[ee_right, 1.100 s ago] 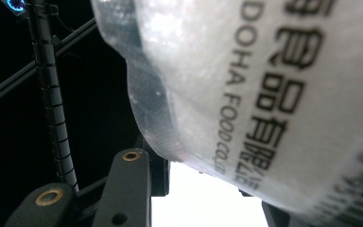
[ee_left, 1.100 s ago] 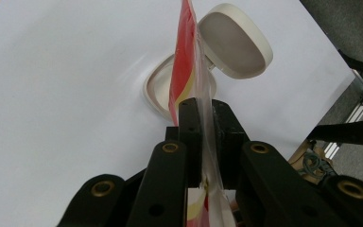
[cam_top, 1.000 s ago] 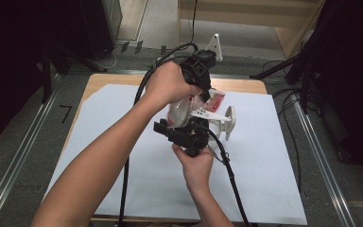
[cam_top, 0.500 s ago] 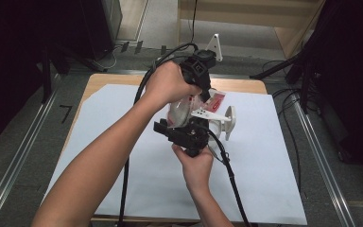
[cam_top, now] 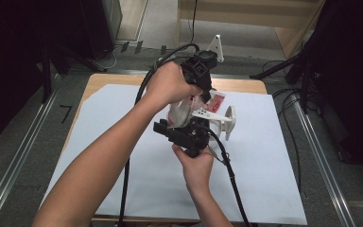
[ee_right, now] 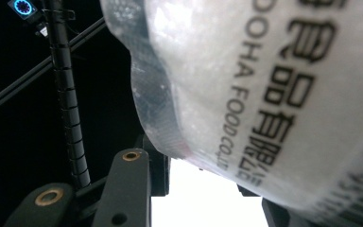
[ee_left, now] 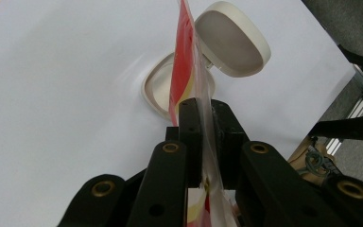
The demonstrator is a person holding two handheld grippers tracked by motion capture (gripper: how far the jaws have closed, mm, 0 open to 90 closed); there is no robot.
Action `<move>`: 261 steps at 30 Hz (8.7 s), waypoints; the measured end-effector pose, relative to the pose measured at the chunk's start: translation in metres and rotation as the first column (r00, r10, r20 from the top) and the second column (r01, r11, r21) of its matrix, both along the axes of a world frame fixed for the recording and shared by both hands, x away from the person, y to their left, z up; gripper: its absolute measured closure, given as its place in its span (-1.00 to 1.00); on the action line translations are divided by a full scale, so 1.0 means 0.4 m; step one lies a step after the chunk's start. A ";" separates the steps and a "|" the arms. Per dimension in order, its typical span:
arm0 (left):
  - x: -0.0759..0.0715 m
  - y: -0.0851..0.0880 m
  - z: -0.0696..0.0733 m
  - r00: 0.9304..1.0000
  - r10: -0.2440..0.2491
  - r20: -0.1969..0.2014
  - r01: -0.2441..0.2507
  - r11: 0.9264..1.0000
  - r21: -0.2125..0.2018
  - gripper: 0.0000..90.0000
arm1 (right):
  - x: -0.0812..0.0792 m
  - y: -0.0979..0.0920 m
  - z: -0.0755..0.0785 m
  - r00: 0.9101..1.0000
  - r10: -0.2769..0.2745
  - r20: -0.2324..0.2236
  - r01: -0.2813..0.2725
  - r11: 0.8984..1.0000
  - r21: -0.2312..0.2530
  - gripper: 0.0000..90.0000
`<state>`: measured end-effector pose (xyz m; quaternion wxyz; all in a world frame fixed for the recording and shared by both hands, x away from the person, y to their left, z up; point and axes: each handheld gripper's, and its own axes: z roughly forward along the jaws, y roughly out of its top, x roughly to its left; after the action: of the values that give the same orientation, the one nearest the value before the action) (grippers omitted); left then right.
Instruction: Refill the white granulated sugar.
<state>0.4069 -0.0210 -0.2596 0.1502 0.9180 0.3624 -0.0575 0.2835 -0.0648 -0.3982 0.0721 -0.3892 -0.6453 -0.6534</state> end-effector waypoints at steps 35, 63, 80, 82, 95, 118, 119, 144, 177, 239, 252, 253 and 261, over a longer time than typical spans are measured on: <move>-0.008 -0.024 0.005 0.999 -0.029 0.045 0.029 1.000 -0.004 0.90 | 0.009 -0.011 0.004 0.999 -0.023 0.022 0.024 0.999 -0.041 0.43; -0.010 -0.006 0.002 0.999 -0.029 0.043 0.029 0.999 -0.012 0.90 | 0.006 -0.003 -0.002 0.999 -0.010 0.032 0.012 0.998 -0.063 0.43; -0.016 0.005 0.001 0.998 -0.038 0.052 0.040 0.999 -0.029 0.90 | 0.000 0.002 -0.005 0.999 -0.016 0.045 0.019 0.997 -0.077 0.43; -0.018 0.009 0.002 0.998 -0.039 0.044 0.040 0.999 -0.030 0.90 | -0.001 0.003 -0.007 0.999 -0.014 0.049 0.018 0.996 -0.084 0.43; -0.030 0.046 -0.005 0.997 -0.050 0.057 0.054 0.996 -0.073 0.89 | -0.009 0.011 -0.019 0.998 0.010 0.063 -0.004 0.994 -0.107 0.41; -0.071 0.111 -0.017 0.993 -0.078 0.091 0.088 0.989 -0.119 0.88 | -0.029 0.042 -0.055 0.996 0.032 0.084 -0.017 0.985 -0.174 0.38; -0.071 0.115 -0.018 0.993 -0.078 0.088 0.089 0.988 -0.122 0.88 | -0.029 0.044 -0.056 0.996 0.032 0.083 -0.016 0.984 -0.179 0.38; -0.093 0.193 -0.050 0.994 -0.064 0.094 0.082 0.976 -0.199 0.89 | -0.045 0.068 -0.099 0.989 0.066 0.133 -0.029 0.964 -0.265 0.38; -0.135 0.287 -0.120 0.997 -0.017 0.070 0.037 0.953 -0.302 0.92 | -0.060 0.087 -0.162 0.985 0.121 0.125 -0.069 0.932 -0.356 0.36; -0.193 0.425 -0.192 0.983 0.058 0.176 0.041 0.857 -0.514 0.94 | -0.037 0.058 -0.201 0.998 0.043 0.044 -0.024 0.931 -0.363 0.32; -0.215 0.454 -0.198 0.978 0.070 0.194 0.046 0.845 -0.533 0.95 | -0.025 0.043 -0.207 1.000 0.023 0.017 -0.016 0.933 -0.360 0.32; -0.216 0.456 -0.199 0.978 0.070 0.197 0.046 0.846 -0.530 0.96 | -0.025 0.041 -0.207 1.000 0.021 0.013 -0.014 0.932 -0.362 0.33; -0.221 0.466 -0.210 0.979 0.074 0.189 0.037 0.849 -0.527 0.98 | -0.021 0.038 -0.212 1.000 0.015 0.010 -0.010 0.927 -0.374 0.34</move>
<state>0.3183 0.1654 -0.3434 0.4329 0.8390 0.3243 -0.0600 0.2751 -0.0496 -0.4831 -0.0035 -0.3874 -0.7609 -0.5205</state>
